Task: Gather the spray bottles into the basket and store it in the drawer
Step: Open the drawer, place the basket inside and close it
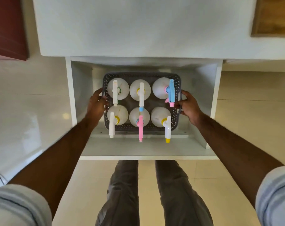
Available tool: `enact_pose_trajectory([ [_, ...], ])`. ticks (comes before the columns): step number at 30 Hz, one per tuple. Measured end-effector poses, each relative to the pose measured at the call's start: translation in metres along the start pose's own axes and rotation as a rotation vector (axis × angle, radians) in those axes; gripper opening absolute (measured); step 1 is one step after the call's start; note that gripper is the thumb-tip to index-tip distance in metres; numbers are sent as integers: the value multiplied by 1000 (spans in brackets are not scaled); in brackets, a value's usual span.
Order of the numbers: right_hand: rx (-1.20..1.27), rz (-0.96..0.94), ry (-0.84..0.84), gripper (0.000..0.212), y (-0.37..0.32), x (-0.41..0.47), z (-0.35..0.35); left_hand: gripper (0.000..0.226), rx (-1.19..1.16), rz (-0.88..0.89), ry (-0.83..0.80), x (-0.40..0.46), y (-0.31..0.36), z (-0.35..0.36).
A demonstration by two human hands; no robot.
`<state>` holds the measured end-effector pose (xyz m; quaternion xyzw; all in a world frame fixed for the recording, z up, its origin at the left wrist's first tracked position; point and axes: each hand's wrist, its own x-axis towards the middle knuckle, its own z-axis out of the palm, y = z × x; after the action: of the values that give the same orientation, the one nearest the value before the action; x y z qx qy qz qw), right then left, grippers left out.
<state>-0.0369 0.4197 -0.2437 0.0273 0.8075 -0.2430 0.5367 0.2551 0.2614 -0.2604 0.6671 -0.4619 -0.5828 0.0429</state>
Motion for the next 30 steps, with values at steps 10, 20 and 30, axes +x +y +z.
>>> enact_pose_trajectory([
  [10,49,2,-20,61,28,40,13,41,125,14,-43,32,-36,13],
  [20,-83,-89,42,50,45,49,17,41,186,-36,-102,32,-52,8],
  [30,-431,-329,72,55,96,-115,25,76,1154,573,-151,-159,-67,-24],
])
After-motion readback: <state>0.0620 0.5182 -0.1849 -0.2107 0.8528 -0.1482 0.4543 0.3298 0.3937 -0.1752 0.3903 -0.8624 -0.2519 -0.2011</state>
